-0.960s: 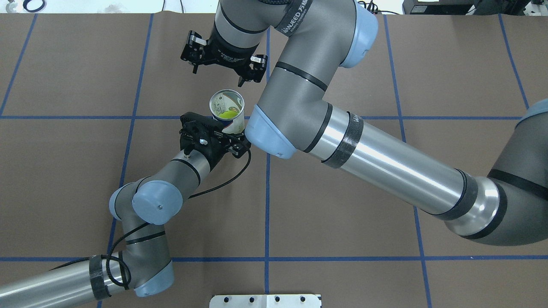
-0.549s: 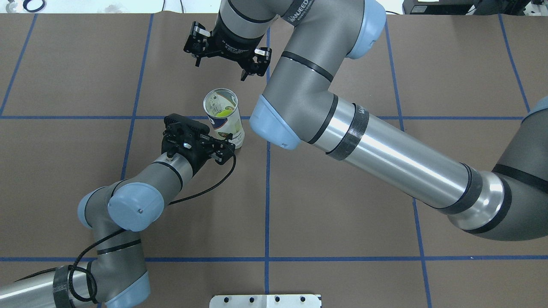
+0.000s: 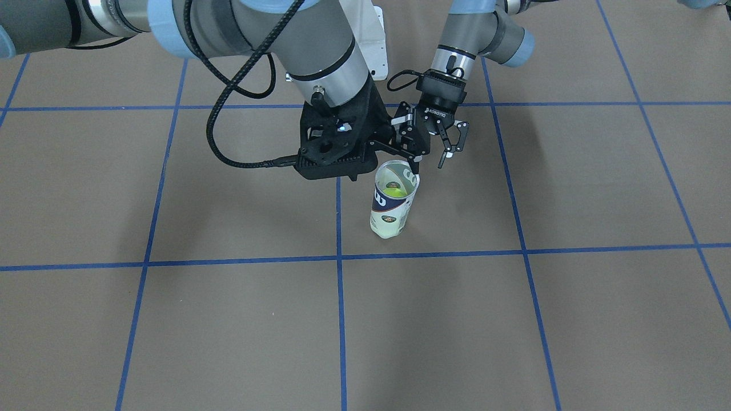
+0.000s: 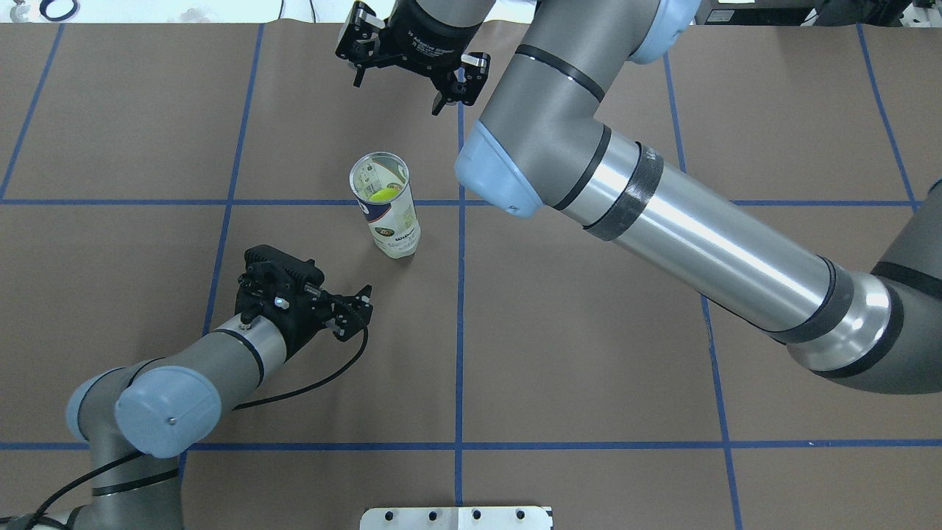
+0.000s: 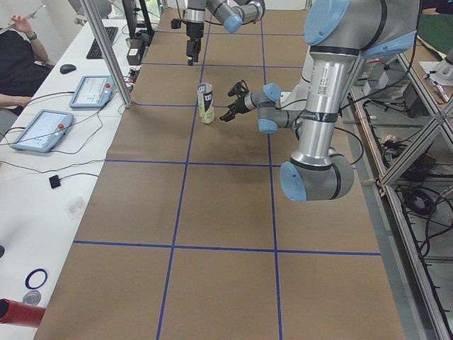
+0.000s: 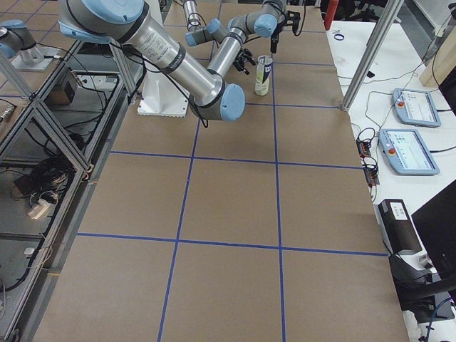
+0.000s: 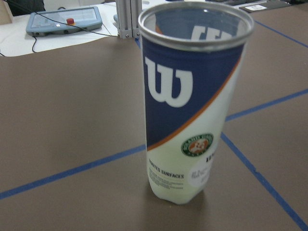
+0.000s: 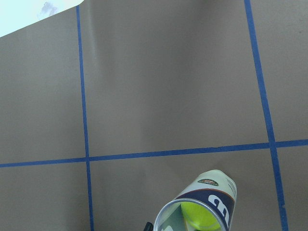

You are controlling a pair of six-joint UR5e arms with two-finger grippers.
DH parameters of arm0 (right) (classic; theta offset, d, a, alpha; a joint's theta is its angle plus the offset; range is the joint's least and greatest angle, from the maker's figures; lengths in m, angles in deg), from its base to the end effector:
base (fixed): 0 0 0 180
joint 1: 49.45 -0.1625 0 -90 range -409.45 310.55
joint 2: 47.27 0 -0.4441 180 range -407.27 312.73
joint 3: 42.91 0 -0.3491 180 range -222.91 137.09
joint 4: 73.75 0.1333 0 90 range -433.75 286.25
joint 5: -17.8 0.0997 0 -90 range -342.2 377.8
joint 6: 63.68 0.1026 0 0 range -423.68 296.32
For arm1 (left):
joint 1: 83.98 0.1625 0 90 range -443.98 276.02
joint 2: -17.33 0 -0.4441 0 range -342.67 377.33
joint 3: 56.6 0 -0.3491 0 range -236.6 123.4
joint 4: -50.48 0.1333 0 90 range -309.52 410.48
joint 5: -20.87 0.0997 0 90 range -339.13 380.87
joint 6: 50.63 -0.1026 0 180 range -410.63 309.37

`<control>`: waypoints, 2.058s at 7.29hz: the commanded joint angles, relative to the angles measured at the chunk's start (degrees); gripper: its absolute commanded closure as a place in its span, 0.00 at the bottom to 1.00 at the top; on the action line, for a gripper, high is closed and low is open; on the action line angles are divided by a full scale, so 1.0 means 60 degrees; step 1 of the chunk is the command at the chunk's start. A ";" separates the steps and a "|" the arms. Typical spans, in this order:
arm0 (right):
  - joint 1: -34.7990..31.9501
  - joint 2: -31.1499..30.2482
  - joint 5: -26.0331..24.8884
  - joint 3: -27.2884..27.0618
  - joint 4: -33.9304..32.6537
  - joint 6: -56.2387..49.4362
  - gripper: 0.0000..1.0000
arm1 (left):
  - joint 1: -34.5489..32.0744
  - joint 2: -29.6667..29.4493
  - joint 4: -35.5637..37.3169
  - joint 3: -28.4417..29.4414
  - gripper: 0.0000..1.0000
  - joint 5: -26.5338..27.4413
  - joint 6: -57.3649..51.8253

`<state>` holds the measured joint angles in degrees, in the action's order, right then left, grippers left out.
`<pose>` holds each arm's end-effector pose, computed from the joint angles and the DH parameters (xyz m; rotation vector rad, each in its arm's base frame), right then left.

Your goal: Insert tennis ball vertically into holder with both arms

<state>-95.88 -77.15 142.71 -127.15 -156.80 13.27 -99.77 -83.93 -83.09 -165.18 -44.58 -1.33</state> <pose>-0.4354 -0.5659 0.0530 0.0366 -1.1676 0.1892 0.4404 -0.3074 0.3554 0.9175 0.9332 0.0965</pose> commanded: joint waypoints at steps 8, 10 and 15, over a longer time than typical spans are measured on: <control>-0.4812 -0.5317 0.1536 0.0104 -0.1208 -1.0992 0.01 | -0.7191 0.0573 0.2720 0.0719 0.00 -0.9349 -0.4087; -0.5284 -0.6147 0.1534 0.0094 -0.1205 -1.1710 0.01 | -0.8552 0.0326 0.5341 0.1426 0.00 -0.9452 -0.4582; -0.5649 -0.7701 0.0768 0.0196 0.0089 -1.1814 0.01 | -1.1004 -0.0290 0.7292 0.3753 0.00 -1.0097 -0.8495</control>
<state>-128.46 -121.02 145.42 -126.30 -155.87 -57.50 -163.39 -85.41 -39.79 -145.98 -105.01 -51.42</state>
